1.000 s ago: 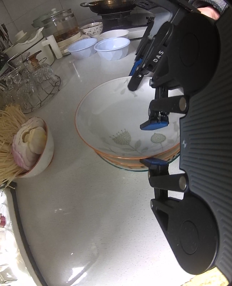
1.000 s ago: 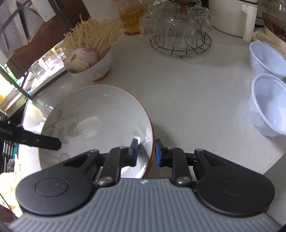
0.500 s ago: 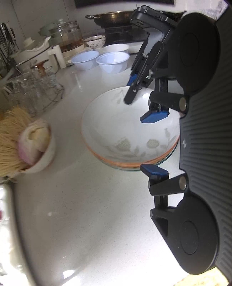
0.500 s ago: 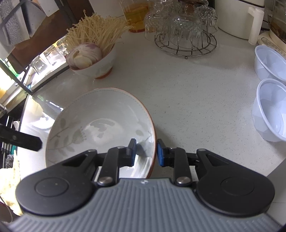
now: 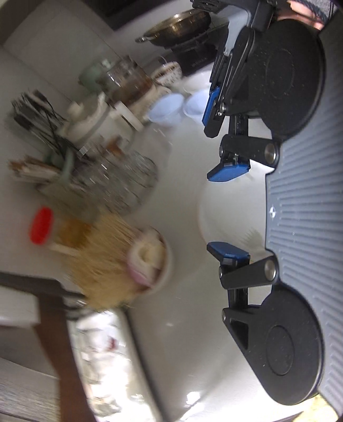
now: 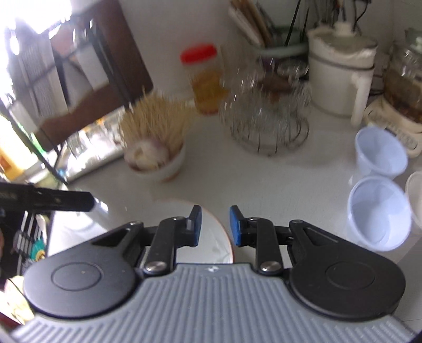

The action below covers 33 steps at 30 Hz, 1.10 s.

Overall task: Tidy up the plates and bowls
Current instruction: 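Open both grippers and move them to the light blue plastic bowls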

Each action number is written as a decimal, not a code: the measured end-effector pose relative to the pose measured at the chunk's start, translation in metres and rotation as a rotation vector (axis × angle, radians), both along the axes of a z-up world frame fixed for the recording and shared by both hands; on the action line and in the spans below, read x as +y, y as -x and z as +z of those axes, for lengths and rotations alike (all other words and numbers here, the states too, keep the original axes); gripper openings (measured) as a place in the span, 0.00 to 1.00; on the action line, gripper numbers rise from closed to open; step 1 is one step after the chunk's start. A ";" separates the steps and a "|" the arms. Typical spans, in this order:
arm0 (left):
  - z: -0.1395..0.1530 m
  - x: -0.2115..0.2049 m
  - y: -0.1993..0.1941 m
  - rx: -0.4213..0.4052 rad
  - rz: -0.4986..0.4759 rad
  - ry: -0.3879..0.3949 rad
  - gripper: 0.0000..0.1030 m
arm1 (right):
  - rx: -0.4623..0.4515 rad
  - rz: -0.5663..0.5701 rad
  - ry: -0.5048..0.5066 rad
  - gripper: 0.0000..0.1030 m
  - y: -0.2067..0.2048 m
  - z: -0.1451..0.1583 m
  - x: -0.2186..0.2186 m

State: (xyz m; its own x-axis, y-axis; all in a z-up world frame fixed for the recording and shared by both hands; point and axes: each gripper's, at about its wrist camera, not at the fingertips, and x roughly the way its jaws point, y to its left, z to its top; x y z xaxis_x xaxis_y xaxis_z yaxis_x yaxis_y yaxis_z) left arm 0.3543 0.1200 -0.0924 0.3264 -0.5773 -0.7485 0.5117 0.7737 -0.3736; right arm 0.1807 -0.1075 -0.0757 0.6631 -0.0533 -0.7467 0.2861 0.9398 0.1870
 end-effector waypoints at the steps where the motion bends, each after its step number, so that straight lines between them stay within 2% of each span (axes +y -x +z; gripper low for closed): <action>1: 0.007 -0.004 0.003 -0.029 -0.001 0.000 0.55 | -0.013 -0.005 0.005 0.27 0.002 0.008 -0.003; 3: 0.023 -0.014 0.010 -0.080 0.007 -0.006 0.55 | -0.037 -0.011 0.011 0.27 0.007 0.025 -0.009; 7: 0.049 -0.031 0.023 -0.127 0.059 0.026 0.55 | -0.084 -0.010 0.023 0.27 0.019 0.052 -0.026; 12: 0.064 -0.069 0.048 -0.182 0.122 0.025 0.55 | -0.146 0.034 0.065 0.27 0.039 0.065 -0.053; 16: 0.065 -0.100 0.072 -0.152 0.175 0.009 0.55 | -0.149 0.079 0.073 0.27 0.057 0.069 -0.078; 20: 0.064 -0.127 0.105 -0.169 0.202 -0.024 0.55 | -0.165 0.116 0.078 0.27 0.080 0.072 -0.102; 24: 0.059 -0.146 0.131 -0.147 0.235 -0.042 0.55 | -0.167 0.131 0.061 0.27 0.101 0.074 -0.125; 28: 0.049 -0.164 0.138 -0.115 0.232 -0.053 0.55 | -0.146 0.099 0.013 0.27 0.111 0.066 -0.148; 33: 0.027 -0.186 0.125 -0.084 0.158 -0.058 0.55 | -0.090 0.005 -0.020 0.27 0.117 0.040 -0.168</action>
State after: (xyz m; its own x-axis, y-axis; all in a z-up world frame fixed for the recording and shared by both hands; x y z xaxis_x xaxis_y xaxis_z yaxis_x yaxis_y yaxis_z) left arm 0.2290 -0.0657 -0.0659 0.4721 -0.4709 -0.7452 0.4099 0.8657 -0.2874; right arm 0.0637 -0.2757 -0.0356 0.7276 -0.0355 -0.6851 0.2624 0.9372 0.2300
